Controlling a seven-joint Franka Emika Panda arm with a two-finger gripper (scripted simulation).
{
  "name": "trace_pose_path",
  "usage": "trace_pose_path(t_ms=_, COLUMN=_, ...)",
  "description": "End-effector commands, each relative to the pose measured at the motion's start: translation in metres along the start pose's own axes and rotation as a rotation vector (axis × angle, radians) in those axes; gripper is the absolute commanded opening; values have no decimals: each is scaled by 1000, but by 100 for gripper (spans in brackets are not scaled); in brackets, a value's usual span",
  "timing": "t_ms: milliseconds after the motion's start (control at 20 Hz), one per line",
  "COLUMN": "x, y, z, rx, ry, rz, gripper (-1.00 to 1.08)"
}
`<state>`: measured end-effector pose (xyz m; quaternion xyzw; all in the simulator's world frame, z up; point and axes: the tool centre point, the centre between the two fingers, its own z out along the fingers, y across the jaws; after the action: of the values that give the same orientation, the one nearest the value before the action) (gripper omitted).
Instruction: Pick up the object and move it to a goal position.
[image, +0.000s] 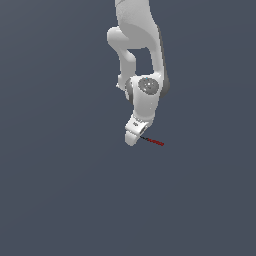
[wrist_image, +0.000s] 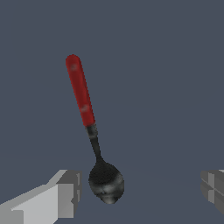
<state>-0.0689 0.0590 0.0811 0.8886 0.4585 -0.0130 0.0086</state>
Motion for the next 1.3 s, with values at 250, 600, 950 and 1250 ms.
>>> trace_pose_path(t_ms=250, x=12, y=-31, z=13, rx=-1, ry=19, rz=-228, gripper=100)
trace_pose_path(t_ms=600, x=17, y=-46, z=19, rx=-2, ry=30, rz=-334, gripper=100)
trace_pose_path(t_ms=950, x=18, y=-47, z=21, rx=-2, ry=30, rz=-344, gripper=100)
trace_pose_path(t_ms=1250, x=18, y=-48, z=38, rx=-2, ry=30, rz=-347, gripper=100)
